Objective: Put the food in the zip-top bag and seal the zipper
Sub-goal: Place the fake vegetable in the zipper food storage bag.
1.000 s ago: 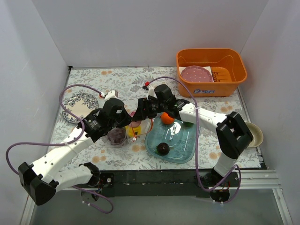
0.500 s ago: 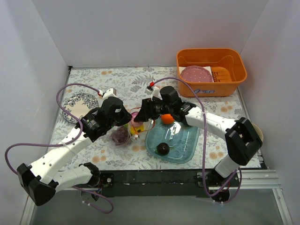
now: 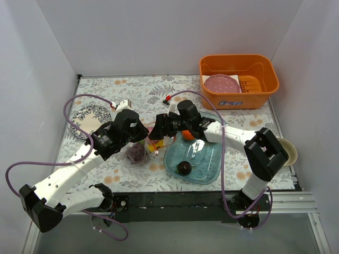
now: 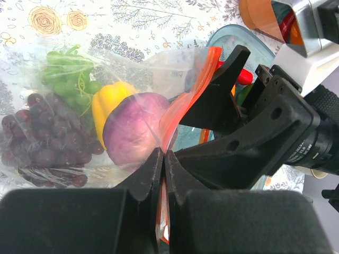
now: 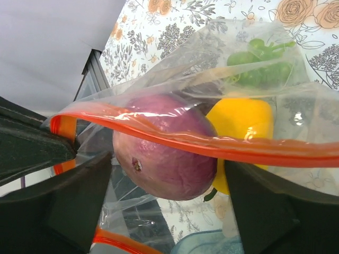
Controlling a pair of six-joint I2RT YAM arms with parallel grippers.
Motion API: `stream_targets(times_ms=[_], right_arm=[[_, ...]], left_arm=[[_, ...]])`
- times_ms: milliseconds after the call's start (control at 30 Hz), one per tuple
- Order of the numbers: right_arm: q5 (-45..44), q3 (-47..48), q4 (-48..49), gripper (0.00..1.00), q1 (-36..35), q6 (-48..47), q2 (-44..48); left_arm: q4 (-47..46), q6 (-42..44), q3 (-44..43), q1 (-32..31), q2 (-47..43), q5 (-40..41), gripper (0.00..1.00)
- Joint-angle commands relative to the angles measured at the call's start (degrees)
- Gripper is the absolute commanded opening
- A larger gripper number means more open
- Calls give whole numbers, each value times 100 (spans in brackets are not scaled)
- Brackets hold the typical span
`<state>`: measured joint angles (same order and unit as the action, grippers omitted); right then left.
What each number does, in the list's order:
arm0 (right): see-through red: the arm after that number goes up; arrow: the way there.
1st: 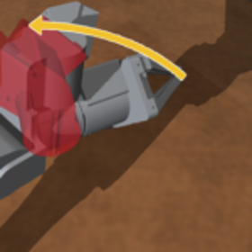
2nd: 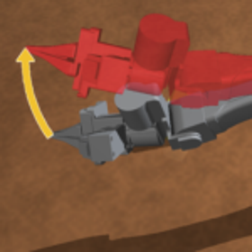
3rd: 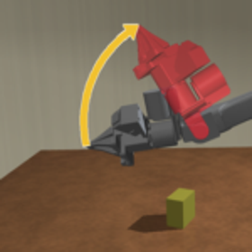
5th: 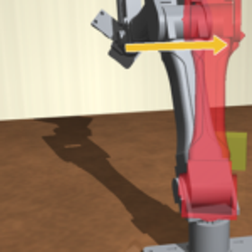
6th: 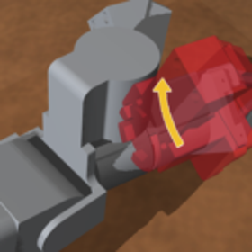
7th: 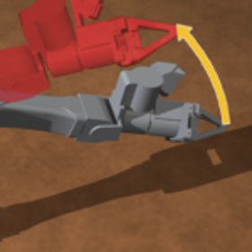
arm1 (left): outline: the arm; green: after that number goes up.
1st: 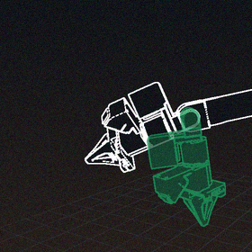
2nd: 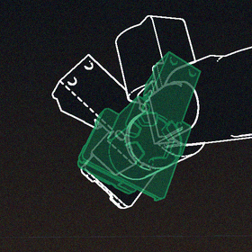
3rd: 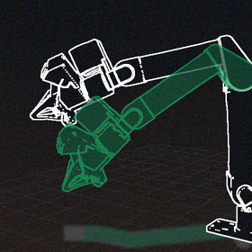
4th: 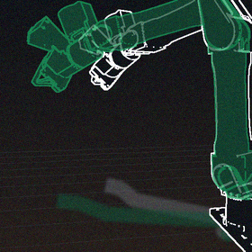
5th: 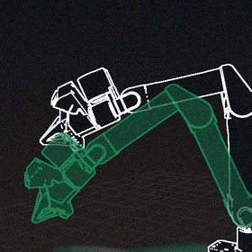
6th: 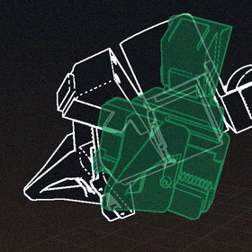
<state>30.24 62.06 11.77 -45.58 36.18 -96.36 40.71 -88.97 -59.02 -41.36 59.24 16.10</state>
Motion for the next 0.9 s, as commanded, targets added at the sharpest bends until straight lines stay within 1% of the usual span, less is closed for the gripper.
stream_targets(times_ms=[0,233,333,433,467,500,533,567,633,800,867], right_arm=[[17,-36,220,98,-47,-94,152],[-290,-186,212,98,-38,-190,486],[-484,-352,299,95,-30,-234,749],[-510,-414,282,82,-30,-296,925],[-467,-414,256,65,-21,-314,917],[-371,-397,186,56,-21,-322,882],[-317,-362,133,50,-21,-323,803],[-221,-318,98,41,-21,-323,759],[-203,-283,1,28,-21,-296,628],[175,-90,123,29,-38,-164,259],[167,33,-16,30,-56,-182,126]], left_arm=[[-46,-77,-215,14,-194,148,0],[-2,-77,-197,14,-203,175,0],[-2,-77,-188,14,-211,192,0],[16,-77,-180,14,-229,218,0],[7,-85,-171,14,-238,210,0],[7,-77,-179,14,-247,218,0],[7,-85,-153,14,-255,210,0],[7,-86,-153,14,-264,218,0],[7,-94,-153,14,-273,210,0],[16,-103,-144,14,-317,218,0],[16,-103,-144,14,-308,218,0]])
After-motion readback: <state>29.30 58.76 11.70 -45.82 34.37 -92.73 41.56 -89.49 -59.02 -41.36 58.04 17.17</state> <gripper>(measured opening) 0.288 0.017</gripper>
